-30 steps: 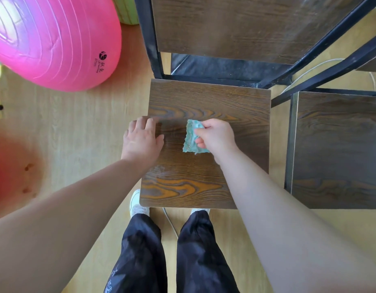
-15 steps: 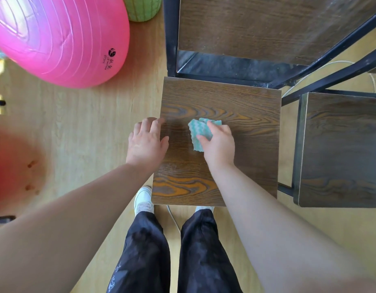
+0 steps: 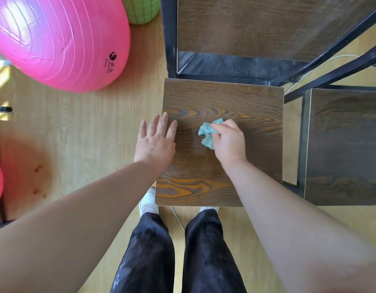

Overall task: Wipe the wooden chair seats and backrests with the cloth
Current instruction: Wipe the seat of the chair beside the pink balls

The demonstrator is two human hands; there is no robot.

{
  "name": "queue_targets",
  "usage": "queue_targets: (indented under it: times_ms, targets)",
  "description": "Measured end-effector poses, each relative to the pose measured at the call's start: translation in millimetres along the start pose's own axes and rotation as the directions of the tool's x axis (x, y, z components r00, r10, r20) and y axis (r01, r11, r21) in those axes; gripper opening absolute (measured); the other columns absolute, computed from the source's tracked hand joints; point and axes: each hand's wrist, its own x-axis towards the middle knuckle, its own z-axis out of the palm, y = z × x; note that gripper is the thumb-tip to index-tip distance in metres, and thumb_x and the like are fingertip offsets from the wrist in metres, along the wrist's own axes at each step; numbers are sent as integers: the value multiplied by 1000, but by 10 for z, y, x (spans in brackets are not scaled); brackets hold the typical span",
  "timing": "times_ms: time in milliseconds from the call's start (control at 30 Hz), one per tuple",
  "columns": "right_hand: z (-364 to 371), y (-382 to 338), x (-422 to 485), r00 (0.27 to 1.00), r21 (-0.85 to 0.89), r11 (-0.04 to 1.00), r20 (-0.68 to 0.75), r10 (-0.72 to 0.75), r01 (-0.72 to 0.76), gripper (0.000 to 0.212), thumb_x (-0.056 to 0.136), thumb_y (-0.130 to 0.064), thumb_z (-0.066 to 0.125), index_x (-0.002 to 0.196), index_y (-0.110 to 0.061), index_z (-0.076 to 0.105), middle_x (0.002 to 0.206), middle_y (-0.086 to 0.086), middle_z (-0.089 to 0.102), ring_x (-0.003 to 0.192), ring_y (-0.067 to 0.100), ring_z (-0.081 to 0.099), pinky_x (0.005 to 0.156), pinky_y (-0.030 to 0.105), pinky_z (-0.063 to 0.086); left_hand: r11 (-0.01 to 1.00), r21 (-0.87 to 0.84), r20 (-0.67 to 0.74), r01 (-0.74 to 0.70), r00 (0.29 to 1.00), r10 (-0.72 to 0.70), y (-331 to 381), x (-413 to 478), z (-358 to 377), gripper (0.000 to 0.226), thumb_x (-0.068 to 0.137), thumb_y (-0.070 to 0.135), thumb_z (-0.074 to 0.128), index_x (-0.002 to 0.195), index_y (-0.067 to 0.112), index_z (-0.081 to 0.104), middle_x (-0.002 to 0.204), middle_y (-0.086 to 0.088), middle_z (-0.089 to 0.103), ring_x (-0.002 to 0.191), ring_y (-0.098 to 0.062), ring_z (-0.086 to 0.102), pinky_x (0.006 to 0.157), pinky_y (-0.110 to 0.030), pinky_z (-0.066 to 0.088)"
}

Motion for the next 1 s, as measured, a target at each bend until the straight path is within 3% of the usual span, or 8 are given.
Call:
queue_targets:
  times_ms: [200, 367, 433, 500, 633, 767, 1000]
  targets:
    - [-839, 664, 477, 965, -69, 990, -243, 103, -123, 30, 94, -10, 56, 121, -12, 68, 118, 6, 55, 103, 24, 59, 91, 26, 47, 997, 80, -37, -10, 999, 13, 145, 245, -114, 63, 105, 34, 29, 158, 22, -3, 166, -7, -10, 152, -29, -8, 122, -54, 2]
    - [-1019, 1015, 658, 945, -159, 945, -208, 251, -286, 35, 97, -31, 55, 127, -15, 64, 123, 6, 52, 104, 24, 59, 82, 22, 46, 999, 43, -60, 22, 998, -20, 140, 380, -129, 62, 104, 41, 23, 158, 22, -2, 166, -6, -5, 152, -28, -6, 122, -53, 2]
    - [-941, 966, 653, 931, -118, 940, -224, 288, -319, 46, 94, -51, 54, 122, -18, 67, 120, 6, 53, 96, 19, 59, 72, 17, 46, 999, 10, -69, 33, 997, -32, 100, 376, -105, 62, 104, 43, 24, 158, 22, 1, 167, -5, -1, 152, -27, -4, 122, -52, 2]
    - [-852, 906, 635, 906, -41, 934, -262, 332, -354, 46, 92, -54, 55, 119, -19, 69, 118, 3, 55, 94, 15, 60, 59, 11, 39, 999, -5, -67, 39, 997, -39, 58, 344, -68, 62, 104, 44, 24, 158, 21, 3, 167, -5, 1, 152, -27, -3, 123, -52, 3]
    - [-619, 731, 553, 921, -24, 949, -249, 299, -315, 30, 96, -27, 61, 124, -17, 66, 125, 2, 54, 106, 21, 60, 80, 22, 51, 1000, -20, -29, 22, 999, -22, -6, 236, -14, 60, 104, 45, 24, 158, 23, 8, 166, -5, 2, 152, -28, 2, 123, -52, 6]
    - [-338, 433, 409, 976, -54, 984, -147, 158, -168, 31, 96, -14, 57, 126, -16, 66, 127, 0, 51, 109, 23, 57, 95, 36, 53, 999, -45, -35, 5, 999, -6, -88, 124, 33, 58, 104, 44, 25, 157, 25, 11, 166, -5, 5, 152, -29, 5, 123, -51, 9]
    - [171, -57, 176, 1000, -98, 995, -5, -19, 19, 33, 97, -11, 54, 129, -13, 62, 132, -1, 48, 118, 22, 48, 103, 33, 45, 995, -75, -21, 59, 998, -61, -332, -43, 163, 58, 106, 44, 20, 158, 24, 4, 167, -5, -1, 153, -28, 0, 123, -51, 6]
